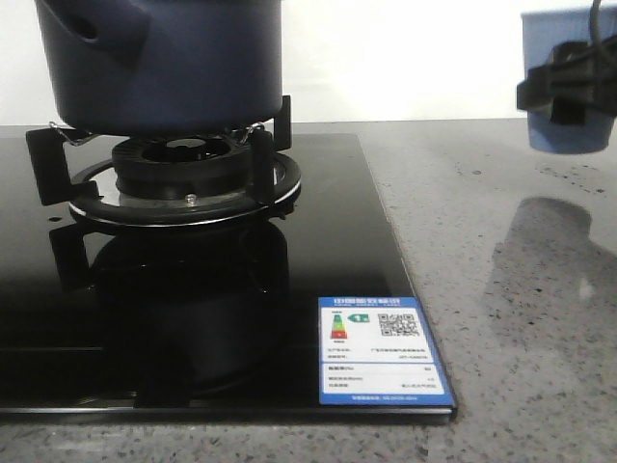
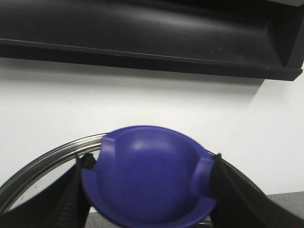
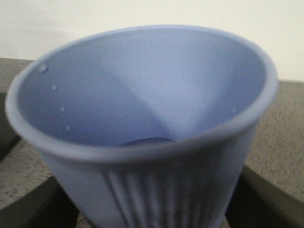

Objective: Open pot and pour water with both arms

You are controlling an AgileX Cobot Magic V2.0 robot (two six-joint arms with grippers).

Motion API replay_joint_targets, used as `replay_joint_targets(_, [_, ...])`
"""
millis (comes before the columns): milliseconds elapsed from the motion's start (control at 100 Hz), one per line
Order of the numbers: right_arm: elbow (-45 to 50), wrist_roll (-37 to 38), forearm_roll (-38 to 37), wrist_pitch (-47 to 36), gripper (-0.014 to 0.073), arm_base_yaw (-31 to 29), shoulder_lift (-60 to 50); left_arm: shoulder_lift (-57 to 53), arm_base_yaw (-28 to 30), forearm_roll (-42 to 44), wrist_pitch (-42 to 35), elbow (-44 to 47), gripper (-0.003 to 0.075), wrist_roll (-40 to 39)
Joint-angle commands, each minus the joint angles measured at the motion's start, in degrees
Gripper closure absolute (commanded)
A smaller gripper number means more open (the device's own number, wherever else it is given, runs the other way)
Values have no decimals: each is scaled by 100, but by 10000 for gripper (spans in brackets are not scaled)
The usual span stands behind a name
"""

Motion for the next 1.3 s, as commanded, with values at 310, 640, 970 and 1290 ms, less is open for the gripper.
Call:
replay_joint_targets(310, [-1044, 141, -819, 1333, 240, 586, -1157, -156, 22, 132, -590, -221, 362, 1])
replay_joint_targets(640, [-2422, 110, -1927, 2631, 240, 1798, -1080, -156, 22, 155, -590, -221, 362, 1])
replay_joint_targets(970, [-4048, 110, -3771, 4595, 240, 2918, -64, -156, 22, 155, -605, -221, 362, 1])
replay_joint_targets(1290, [-5226, 110, -5200, 5742, 240, 3401, 825, -156, 22, 155, -620, -221, 362, 1])
